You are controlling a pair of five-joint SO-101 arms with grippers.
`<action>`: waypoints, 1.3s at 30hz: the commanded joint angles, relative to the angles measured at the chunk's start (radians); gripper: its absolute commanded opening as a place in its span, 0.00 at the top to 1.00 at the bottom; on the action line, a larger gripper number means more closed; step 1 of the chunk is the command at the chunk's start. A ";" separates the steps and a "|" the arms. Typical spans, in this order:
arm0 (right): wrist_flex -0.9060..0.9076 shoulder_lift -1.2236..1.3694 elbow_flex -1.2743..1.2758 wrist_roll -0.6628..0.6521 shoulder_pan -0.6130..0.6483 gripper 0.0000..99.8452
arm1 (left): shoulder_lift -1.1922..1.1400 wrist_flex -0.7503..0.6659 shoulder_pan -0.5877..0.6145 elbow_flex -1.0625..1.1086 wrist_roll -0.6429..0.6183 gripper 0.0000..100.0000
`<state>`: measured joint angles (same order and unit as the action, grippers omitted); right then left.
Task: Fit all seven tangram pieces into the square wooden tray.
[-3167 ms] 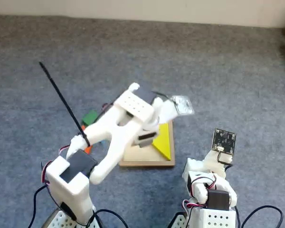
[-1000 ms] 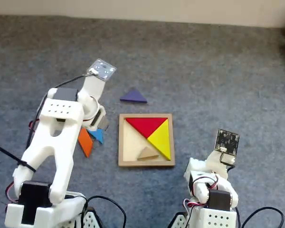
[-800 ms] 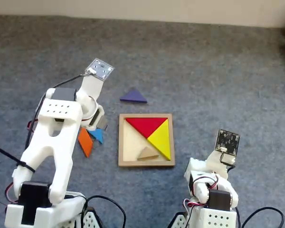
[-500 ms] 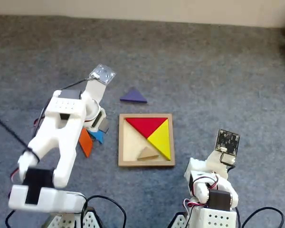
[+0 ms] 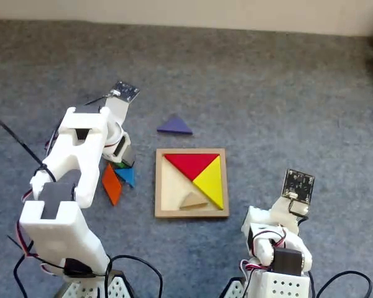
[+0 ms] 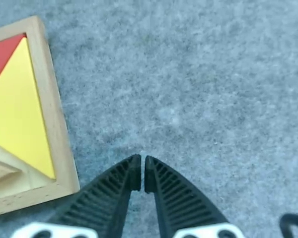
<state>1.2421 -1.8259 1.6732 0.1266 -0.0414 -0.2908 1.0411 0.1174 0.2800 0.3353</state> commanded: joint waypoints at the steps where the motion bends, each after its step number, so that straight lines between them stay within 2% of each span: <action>1: 0.008 -0.022 0.134 -0.005 -0.004 0.97 | -0.002 -0.006 -0.007 -0.056 0.058 0.77; 5: 0.008 -0.022 0.134 -0.005 -0.004 0.97 | -0.028 0.028 -0.044 -0.074 0.112 0.82; 11: 0.008 -0.022 0.134 -0.005 -0.004 0.97 | -0.094 0.094 -0.045 -0.156 0.109 0.83; 19: 0.008 -0.022 0.134 -0.006 -0.004 0.97 | -0.128 0.124 -0.045 -0.197 0.107 0.94; 29: 0.008 -0.022 0.134 -0.006 -0.004 0.97 | -0.125 0.150 -0.107 -0.200 0.104 0.96; 34: 0.008 -0.022 0.134 -0.006 -0.004 0.97 | -0.110 0.152 -0.117 -0.203 0.060 0.97; 39: 0.008 -0.022 0.134 -0.006 -0.004 0.97 | 0.027 0.245 -0.142 -0.193 0.055 0.97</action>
<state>1.2421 -1.8259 1.6732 0.1266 -0.0414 -0.3798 1.2298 0.0269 0.1082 0.3997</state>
